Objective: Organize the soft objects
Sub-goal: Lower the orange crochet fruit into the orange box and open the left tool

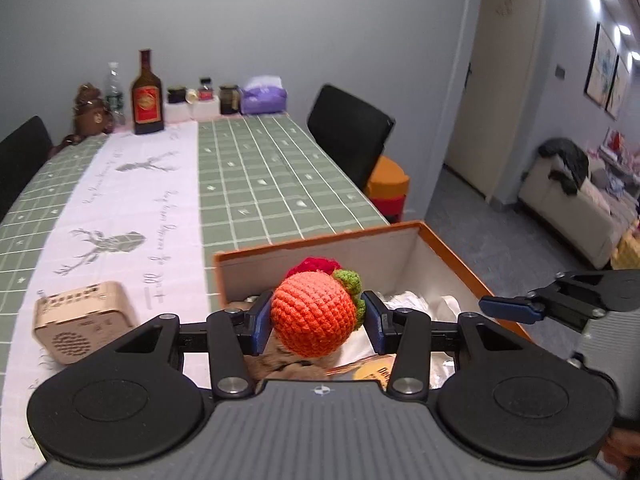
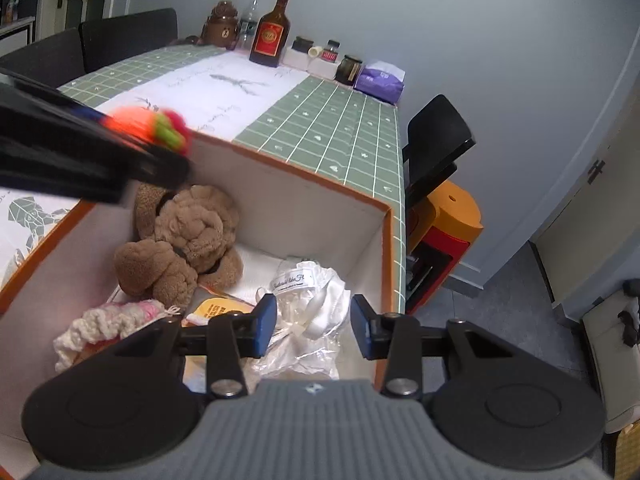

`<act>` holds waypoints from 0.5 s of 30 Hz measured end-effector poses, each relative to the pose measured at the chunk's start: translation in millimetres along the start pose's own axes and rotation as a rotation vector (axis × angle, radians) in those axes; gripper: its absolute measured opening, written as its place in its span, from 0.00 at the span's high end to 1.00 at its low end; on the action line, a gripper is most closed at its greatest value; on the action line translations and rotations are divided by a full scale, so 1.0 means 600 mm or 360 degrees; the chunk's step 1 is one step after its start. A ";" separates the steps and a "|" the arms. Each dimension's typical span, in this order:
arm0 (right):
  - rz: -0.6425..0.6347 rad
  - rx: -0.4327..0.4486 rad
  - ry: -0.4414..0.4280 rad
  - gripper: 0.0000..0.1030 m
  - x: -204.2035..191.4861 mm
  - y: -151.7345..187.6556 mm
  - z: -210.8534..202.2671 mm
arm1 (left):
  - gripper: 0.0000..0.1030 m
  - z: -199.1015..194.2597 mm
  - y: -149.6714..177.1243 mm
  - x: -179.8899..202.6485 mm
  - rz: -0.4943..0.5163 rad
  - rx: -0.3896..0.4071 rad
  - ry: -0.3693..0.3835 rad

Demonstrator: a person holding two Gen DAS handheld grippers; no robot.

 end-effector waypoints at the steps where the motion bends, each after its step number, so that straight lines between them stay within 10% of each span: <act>1: -0.0004 0.0012 0.0002 0.61 0.002 0.000 -0.003 | 0.49 0.018 -0.003 0.007 0.0009 -0.0031 0.0013; 9: 0.0002 0.0043 -0.0030 0.61 0.022 0.010 -0.005 | 0.48 0.105 -0.002 0.037 0.0094 -0.0175 0.0063; 13: -0.0002 0.0037 -0.0017 0.59 0.032 0.013 0.002 | 0.04 0.106 -0.001 0.047 0.0107 -0.0104 0.0182; 15: 0.0008 0.0046 -0.0021 0.59 0.035 0.012 0.003 | 0.01 0.104 -0.001 0.048 0.0067 -0.0055 0.0161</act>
Point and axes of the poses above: each gripper's, at about its wrist camera, not at the fingertips, and z roughly the way its jaws point, x to its right, y to its underside, the point moved 5 cm from there along z, roughly the way its jaws point, and after that the axes turned 12 degrees about z, right-handed, at the moved point
